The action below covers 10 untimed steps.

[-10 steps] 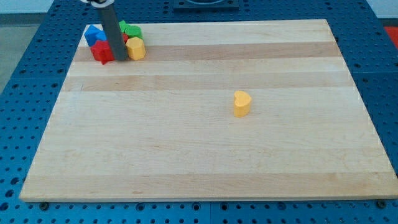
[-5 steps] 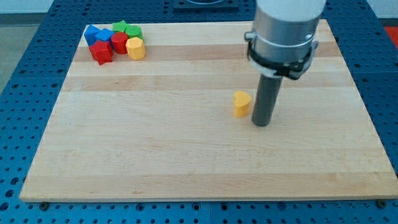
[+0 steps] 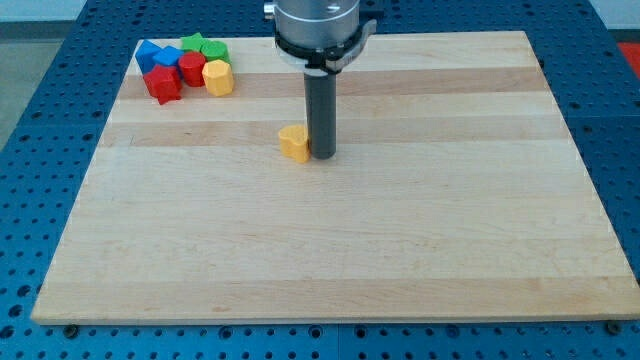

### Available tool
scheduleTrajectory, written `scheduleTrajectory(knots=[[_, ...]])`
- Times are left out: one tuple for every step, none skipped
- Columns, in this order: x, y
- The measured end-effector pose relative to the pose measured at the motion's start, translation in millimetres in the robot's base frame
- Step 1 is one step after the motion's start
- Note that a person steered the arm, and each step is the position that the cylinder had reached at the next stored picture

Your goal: Push the yellow blocks to the group of blocks

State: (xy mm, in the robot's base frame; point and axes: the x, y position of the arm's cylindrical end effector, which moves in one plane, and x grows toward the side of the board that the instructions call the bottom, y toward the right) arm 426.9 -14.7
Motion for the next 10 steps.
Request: scheduleTrajectory(knots=[[-1.2,-14.0],[-10.3,-56.0],[-30.1,-101.1],[-61.7,-123.3],[-97.9,-123.2],[-134.0,-135.3],[-136.8,-146.4],[-135.8,-112.2],[-150.0,0.8],[-172.6,106.1]])
